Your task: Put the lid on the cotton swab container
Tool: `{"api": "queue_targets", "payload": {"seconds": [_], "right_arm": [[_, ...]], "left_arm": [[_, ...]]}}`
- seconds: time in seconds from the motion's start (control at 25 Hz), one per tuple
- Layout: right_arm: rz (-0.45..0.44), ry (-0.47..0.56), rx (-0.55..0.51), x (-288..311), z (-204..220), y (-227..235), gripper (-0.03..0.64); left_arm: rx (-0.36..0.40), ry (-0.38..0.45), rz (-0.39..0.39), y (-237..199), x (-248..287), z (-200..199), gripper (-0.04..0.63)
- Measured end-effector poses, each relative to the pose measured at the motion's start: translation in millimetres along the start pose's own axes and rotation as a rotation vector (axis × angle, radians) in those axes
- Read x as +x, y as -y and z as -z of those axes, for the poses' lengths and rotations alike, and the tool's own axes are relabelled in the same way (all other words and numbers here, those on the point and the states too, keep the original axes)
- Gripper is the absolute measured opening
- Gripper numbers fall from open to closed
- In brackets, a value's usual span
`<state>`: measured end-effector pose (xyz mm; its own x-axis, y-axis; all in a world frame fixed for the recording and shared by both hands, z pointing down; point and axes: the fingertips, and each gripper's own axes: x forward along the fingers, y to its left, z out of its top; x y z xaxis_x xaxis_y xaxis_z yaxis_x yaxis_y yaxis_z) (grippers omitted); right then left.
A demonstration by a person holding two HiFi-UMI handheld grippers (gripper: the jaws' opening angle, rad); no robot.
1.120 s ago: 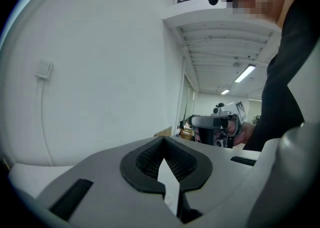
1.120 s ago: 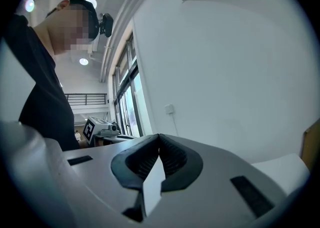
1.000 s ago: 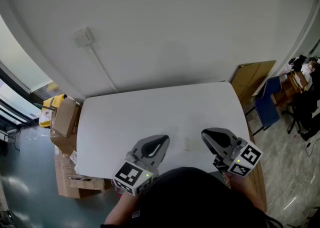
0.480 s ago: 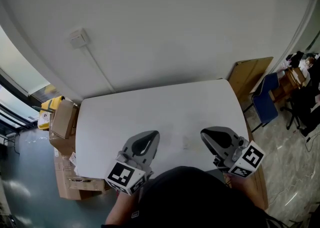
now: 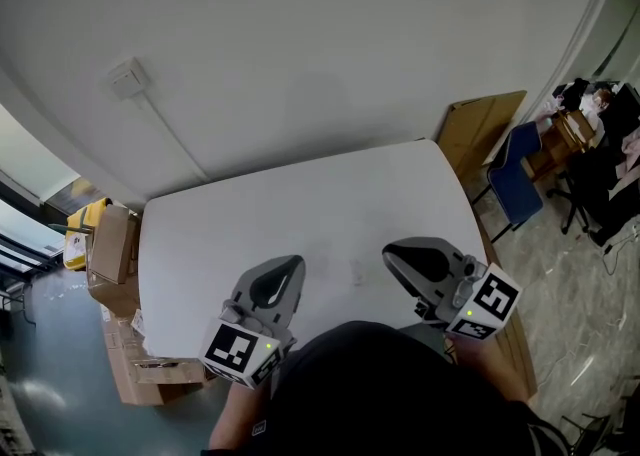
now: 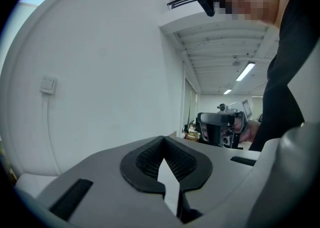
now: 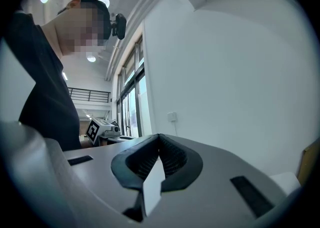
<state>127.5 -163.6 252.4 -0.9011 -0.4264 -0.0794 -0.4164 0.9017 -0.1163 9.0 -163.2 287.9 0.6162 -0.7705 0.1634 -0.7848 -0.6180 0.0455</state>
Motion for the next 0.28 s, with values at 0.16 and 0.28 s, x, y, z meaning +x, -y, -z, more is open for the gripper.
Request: {"api": "queue_targets", "payload": {"seconds": [0.16, 0.28], "right_arm": [[0.004, -0.001, 0.000, -0.2, 0.6, -0.2, 0.015], [0.010, -0.005, 0.002, -1.0, 1.6, -1.1, 0.015]], "left_arm": [[0.000, -0.014, 0.003, 0.9, 1.9, 0.4, 0.011], [-0.009, -0.027, 0.014, 2.8, 1.7, 4.4, 0.011]]}}
